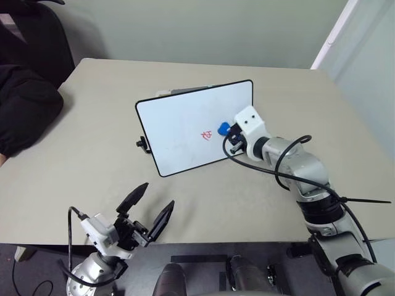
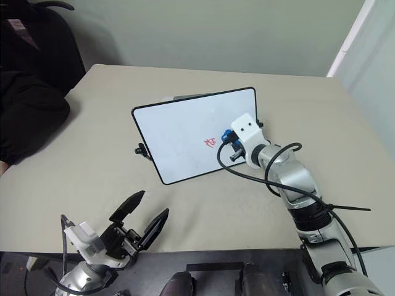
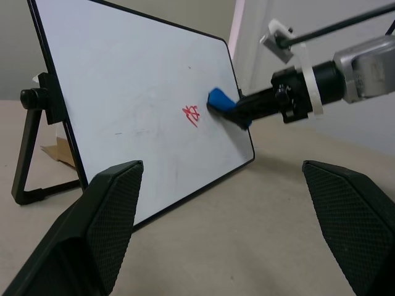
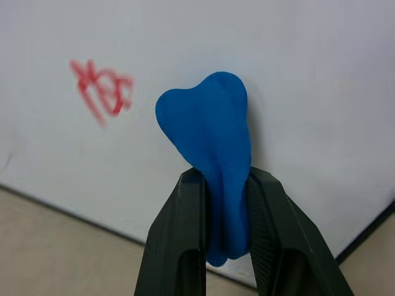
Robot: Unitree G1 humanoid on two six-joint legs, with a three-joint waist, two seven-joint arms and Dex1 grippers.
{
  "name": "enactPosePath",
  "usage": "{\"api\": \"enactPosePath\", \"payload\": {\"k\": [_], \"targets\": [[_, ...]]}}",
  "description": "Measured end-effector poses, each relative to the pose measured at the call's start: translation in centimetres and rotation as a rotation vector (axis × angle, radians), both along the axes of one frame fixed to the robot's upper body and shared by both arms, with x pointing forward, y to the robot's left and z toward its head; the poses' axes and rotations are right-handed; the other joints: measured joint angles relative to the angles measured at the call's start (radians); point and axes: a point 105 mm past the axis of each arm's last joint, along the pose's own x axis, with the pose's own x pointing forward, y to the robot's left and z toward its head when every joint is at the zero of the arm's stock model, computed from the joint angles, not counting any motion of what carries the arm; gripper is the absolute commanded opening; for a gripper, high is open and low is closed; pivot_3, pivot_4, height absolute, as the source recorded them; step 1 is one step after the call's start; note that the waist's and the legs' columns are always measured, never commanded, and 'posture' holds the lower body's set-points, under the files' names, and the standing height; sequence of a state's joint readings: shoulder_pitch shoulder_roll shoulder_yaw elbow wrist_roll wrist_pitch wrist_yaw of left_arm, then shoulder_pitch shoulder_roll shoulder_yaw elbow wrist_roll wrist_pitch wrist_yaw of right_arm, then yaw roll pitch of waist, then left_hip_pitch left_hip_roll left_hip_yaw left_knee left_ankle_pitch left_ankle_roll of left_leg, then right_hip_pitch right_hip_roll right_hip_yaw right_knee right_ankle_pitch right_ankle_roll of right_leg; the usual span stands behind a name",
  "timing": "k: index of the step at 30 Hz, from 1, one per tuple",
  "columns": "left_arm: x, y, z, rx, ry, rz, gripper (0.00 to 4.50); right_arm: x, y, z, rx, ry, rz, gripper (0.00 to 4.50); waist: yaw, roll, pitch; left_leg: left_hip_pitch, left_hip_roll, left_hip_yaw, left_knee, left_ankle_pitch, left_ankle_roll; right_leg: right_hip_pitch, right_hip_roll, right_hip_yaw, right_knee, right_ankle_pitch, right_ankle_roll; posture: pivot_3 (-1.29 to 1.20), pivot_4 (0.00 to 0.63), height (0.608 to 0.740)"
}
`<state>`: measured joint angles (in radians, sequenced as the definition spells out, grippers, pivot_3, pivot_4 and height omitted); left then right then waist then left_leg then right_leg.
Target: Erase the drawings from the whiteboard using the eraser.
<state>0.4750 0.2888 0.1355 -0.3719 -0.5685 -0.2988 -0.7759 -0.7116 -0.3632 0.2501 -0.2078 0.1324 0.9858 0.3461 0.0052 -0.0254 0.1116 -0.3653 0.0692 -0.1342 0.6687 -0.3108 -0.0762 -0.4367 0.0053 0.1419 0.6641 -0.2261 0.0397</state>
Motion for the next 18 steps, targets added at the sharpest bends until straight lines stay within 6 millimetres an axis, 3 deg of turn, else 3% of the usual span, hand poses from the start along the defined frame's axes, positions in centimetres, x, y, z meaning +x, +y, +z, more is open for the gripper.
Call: {"api": "enactPosePath", "payload": {"k": [6,13,18], "targets": [[0.0,0.0,0.0,0.0,-0.001,0.0,4.5,-0.1,-0.4,-0.6,-0.014,0.006,-0.006,0.75,0.001,0.0,0.0,0.0,0.0,0.0,0.0,0.0,0.0,0.0,0.0,0.0,0.0,0.0,0.0,0.0,0.15,0.74],[0.0,0.0,0.0,0.0,-0.001,0.0,4.5,-1.3,-0.8,-4.3,-0.075,0.126,0.005,0.75,0.002,0.0,0.0,0.001,0.0,0.0,0.0,0.0,-0.001,0.001,0.0,0.0,0.0,0.0,0.0,0.0,0.15,0.74],[0.0,0.0,0.0,0.0,0.0,-0.002,4.5,-1.4,-0.4,-4.3,-0.076,0.127,0.019,0.75,-0.004,0.0,0.0,0.0,0.0,0.0,0.0,0.0,-0.001,0.001,0.0,0.0,0.0,0.0,0.0,0.0,0.15,0.74]]}}
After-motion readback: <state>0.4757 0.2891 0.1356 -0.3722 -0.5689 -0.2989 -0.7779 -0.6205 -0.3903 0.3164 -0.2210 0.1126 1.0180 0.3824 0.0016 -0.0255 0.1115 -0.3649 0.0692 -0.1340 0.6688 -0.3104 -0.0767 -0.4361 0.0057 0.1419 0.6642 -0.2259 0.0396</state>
